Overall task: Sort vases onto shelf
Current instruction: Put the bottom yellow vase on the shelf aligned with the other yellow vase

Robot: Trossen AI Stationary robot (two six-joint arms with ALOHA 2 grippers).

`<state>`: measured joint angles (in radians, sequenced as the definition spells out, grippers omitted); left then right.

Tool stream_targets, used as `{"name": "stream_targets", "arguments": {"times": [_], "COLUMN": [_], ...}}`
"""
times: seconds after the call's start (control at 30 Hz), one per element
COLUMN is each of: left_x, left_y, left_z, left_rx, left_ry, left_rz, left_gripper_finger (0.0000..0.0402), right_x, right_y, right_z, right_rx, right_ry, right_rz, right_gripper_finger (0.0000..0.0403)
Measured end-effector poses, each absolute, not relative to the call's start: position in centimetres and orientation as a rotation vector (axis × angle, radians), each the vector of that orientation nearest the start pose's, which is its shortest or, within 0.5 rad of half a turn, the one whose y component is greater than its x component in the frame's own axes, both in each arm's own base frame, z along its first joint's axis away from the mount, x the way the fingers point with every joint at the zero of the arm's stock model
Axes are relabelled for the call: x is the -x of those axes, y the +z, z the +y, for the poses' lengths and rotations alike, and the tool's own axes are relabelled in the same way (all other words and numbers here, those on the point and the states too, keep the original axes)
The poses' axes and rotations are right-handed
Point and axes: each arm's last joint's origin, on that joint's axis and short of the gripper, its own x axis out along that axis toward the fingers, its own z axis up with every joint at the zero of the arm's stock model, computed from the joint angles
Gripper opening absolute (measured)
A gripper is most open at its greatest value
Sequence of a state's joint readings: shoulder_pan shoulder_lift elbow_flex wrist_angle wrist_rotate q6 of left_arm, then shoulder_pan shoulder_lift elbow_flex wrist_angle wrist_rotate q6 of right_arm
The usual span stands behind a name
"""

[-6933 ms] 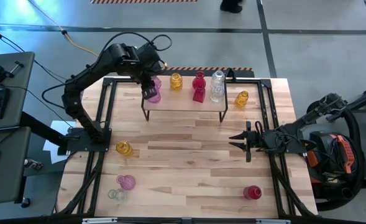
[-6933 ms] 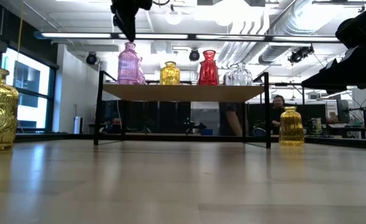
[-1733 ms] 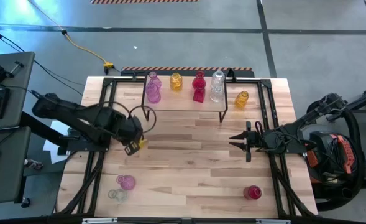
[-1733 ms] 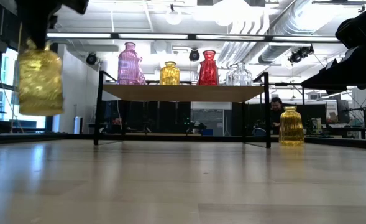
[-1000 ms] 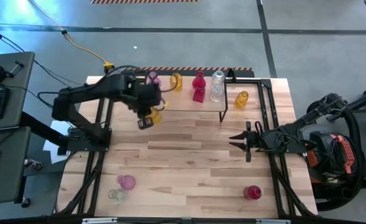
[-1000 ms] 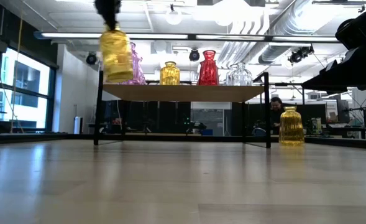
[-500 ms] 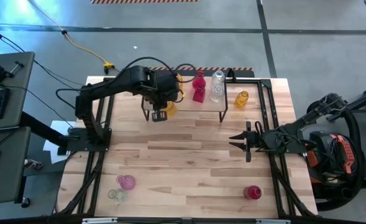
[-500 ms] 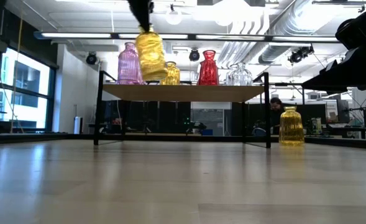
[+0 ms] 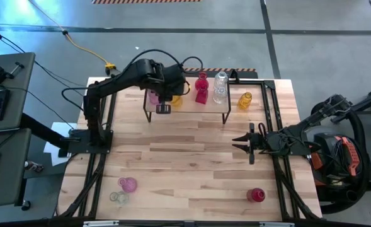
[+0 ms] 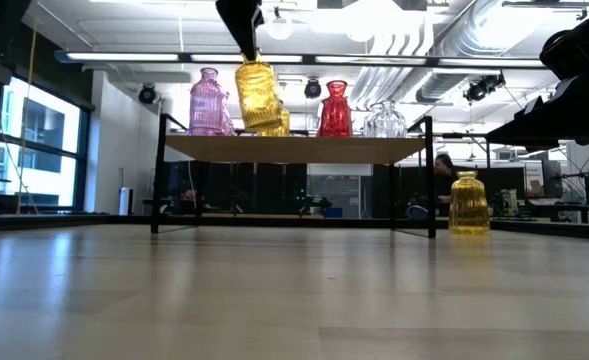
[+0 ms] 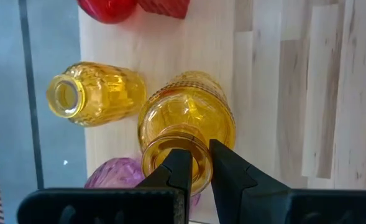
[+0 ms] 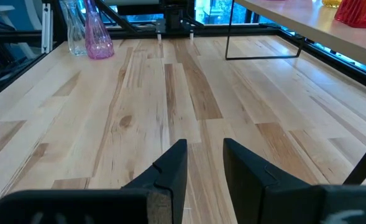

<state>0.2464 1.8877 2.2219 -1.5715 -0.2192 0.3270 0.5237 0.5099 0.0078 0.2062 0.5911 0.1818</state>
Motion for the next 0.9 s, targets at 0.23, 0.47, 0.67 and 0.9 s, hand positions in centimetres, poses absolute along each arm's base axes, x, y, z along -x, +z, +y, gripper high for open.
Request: {"name": "stream_targets", "arguments": {"times": [0.23,0.47,0.67,0.9], "left_x": [-33.1,-33.6,-34.4,-34.6], "left_y": [40.1,39.6,38.7,38.7], "left_z": [9.7,10.3,10.8,11.2], "left_rx": [-0.267,-0.260,-0.280,-0.286], "left_ry": [0.197,0.201,0.182,0.189], "left_rz": [1.304,1.309,1.326,1.308], "left_gripper_finger": [0.0028,0.0036,0.0038,0.0040], "right_x": [-11.3,-11.3,-11.3,-11.3], "right_y": [14.0,14.0,14.0,14.0], "right_z": [4.7,4.7,4.7,4.7], "right_rx": [-0.024,-0.024,-0.024,-0.024], "right_ry": [-0.089,-0.089,-0.089,-0.089], "right_rz": [0.244,0.244,0.244,0.244], "right_gripper_finger": [0.0087,0.0087,0.0087,0.0087]}}
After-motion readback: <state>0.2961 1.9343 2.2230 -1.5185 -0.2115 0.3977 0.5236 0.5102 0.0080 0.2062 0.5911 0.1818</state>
